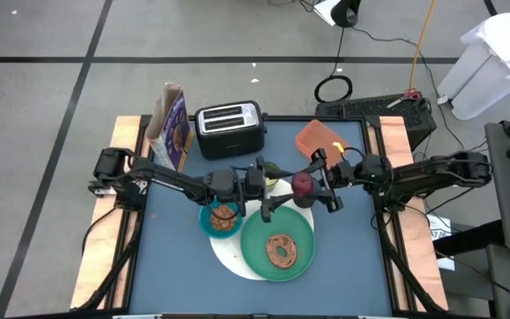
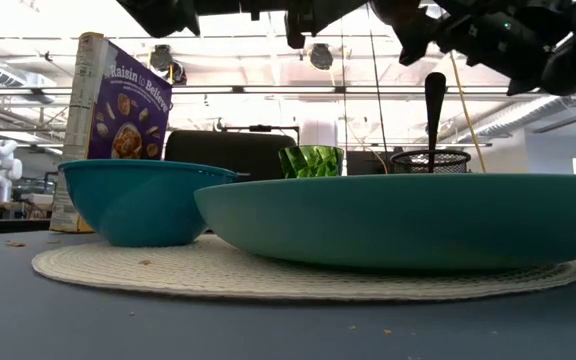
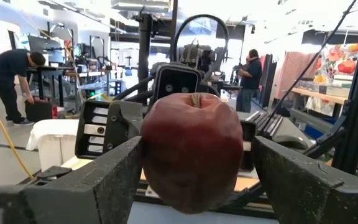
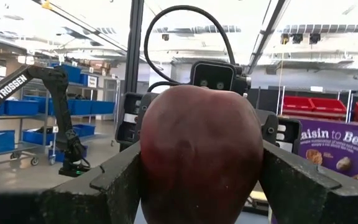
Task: Arrange a breakfast setting
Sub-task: Put the red apple on the white mat
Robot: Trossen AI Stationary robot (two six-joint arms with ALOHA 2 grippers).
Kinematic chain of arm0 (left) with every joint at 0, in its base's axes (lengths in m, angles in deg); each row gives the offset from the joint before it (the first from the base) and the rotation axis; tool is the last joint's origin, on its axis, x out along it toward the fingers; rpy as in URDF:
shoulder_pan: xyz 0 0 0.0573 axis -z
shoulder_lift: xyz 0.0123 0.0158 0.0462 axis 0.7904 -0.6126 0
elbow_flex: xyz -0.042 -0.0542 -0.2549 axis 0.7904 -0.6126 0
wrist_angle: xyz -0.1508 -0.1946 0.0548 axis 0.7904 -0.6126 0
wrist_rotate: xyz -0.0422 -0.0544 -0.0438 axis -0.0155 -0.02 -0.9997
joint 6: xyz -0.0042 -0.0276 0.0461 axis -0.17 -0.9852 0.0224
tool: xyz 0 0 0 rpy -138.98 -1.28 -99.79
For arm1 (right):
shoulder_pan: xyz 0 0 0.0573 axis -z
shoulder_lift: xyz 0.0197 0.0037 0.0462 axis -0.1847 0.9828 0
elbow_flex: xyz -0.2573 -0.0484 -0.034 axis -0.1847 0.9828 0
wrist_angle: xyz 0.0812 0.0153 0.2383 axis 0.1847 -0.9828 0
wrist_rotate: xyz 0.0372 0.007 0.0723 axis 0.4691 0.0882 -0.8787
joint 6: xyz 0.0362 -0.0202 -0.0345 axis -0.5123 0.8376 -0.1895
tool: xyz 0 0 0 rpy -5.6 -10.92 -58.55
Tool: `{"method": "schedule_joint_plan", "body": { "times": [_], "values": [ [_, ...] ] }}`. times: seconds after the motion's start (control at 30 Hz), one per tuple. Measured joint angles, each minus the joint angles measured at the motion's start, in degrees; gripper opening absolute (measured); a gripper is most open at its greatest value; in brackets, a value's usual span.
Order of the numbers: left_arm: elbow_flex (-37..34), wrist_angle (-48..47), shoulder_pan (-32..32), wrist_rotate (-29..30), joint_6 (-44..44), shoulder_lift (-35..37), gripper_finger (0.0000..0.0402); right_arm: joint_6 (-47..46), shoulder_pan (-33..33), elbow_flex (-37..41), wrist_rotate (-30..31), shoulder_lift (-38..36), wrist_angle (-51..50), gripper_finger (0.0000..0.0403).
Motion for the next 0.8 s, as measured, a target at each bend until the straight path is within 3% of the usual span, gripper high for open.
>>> {"method": "schedule_joint_plan", "body": {
  "times": [0.8],
  "values": [
    [0.00,-0.50,0.04,2.88,2.56,0.00,0.0303,-1.66,-1.07,-0.55,0.00,2.10,-0.21,0.0272]
  ]
}}
